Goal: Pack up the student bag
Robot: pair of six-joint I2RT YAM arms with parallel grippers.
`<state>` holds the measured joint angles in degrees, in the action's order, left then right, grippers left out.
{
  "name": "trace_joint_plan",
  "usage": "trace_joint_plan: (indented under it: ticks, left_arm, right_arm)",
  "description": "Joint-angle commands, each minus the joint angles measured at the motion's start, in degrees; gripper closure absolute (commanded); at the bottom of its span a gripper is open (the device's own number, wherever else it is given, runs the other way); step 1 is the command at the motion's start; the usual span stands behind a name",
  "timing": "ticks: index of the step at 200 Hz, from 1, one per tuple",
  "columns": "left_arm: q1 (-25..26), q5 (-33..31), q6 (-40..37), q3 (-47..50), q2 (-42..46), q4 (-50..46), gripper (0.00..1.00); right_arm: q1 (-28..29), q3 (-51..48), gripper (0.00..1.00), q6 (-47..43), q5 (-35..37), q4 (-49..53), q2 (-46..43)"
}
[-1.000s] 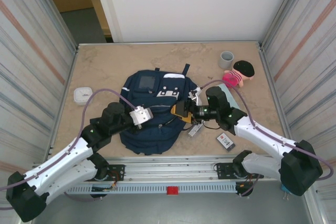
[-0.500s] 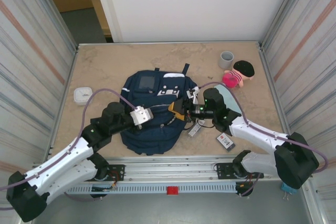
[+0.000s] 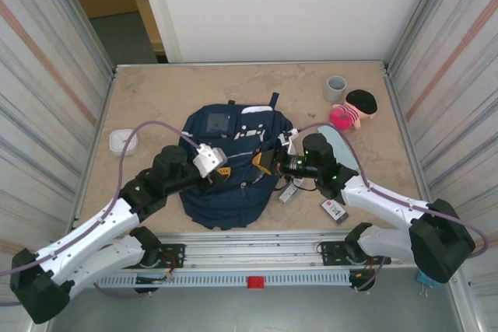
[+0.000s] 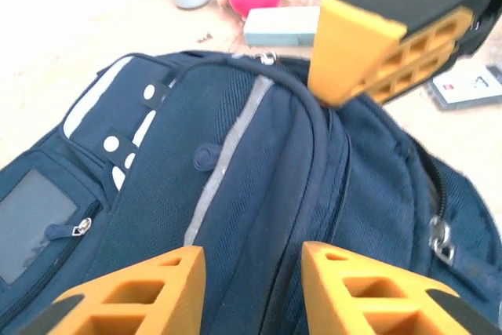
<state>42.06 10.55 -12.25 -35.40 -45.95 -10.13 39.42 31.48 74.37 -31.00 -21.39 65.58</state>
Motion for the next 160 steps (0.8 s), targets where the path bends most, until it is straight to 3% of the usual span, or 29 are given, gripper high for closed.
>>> trace_joint_plan:
  ticks: [1,24,42,58,103,160]
  left_arm:
    - [0.1,-5.2,13.8,-4.5,2.1,-6.2,0.53]
    - [0.2,-11.0,25.9,-8.7,3.1,-14.6,0.43]
    - [1.3,-14.2,37.2,-10.7,4.0,-19.8,0.44]
    - [5.6,-15.7,43.9,-10.2,5.0,-20.3,0.45]
    - [21.8,-29.5,50.9,-9.8,1.5,-22.0,0.44]
    - [27.1,-27.0,56.9,-13.1,-11.0,-20.9,0.42]
  right_arm:
    - [0.2,0.4,1.0,-2.0,3.1,-4.1,-2.2]
    - [0.3,1.0,1.0,-2.1,5.2,-3.6,-2.4]
    - [0.6,1.8,1.0,-3.2,6.7,-2.0,-2.5]
    - [0.9,2.8,1.0,-4.2,7.7,-0.5,-2.5]
    - [2.2,4.8,1.0,-6.3,8.9,2.2,-2.1]
    - [3.1,6.3,1.0,-6.6,8.0,1.1,-0.2]
